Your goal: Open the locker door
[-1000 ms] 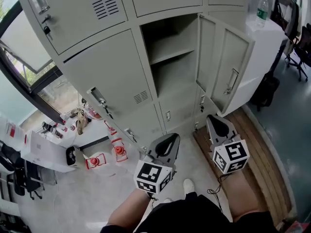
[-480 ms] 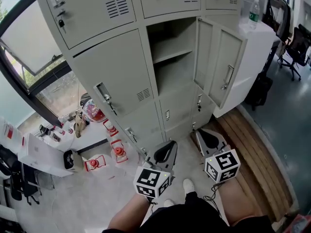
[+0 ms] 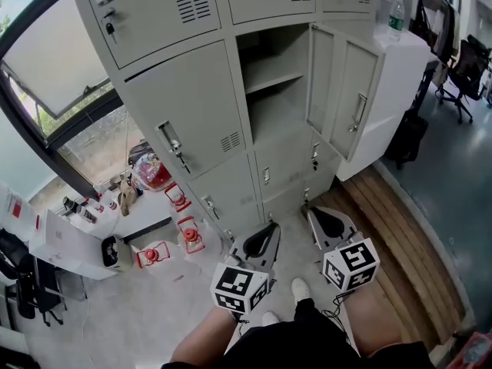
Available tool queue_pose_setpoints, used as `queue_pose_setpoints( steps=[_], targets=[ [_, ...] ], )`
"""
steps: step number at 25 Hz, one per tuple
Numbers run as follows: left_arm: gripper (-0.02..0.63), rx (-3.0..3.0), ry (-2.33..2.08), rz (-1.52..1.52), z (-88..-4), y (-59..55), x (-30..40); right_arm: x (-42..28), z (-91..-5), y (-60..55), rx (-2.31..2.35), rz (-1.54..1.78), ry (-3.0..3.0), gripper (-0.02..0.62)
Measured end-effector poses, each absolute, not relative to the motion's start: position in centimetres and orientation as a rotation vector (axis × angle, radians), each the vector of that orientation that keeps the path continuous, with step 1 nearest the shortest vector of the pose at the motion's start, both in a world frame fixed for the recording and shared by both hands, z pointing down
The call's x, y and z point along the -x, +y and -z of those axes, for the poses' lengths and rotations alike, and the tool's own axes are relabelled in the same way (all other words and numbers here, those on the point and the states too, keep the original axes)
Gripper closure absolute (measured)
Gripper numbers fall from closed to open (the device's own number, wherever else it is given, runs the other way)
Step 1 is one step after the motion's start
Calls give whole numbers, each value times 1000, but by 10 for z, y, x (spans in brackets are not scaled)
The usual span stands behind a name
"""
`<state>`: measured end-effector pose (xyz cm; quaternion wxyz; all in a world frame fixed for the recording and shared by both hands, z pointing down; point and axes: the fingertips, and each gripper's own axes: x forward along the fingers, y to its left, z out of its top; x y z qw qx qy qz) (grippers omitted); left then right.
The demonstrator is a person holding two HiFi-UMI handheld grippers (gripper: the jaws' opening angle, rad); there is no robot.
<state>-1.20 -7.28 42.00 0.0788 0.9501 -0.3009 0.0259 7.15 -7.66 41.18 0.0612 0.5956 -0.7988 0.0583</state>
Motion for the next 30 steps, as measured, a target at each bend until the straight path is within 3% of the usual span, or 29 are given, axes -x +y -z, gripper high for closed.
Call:
queue_pose_setpoints(
  steps=[30],
  targets=[
    [584,-2878,-868,-60,-413,-41,28,-48,-409,-39,-1798,-146,-2416,541]
  ],
)
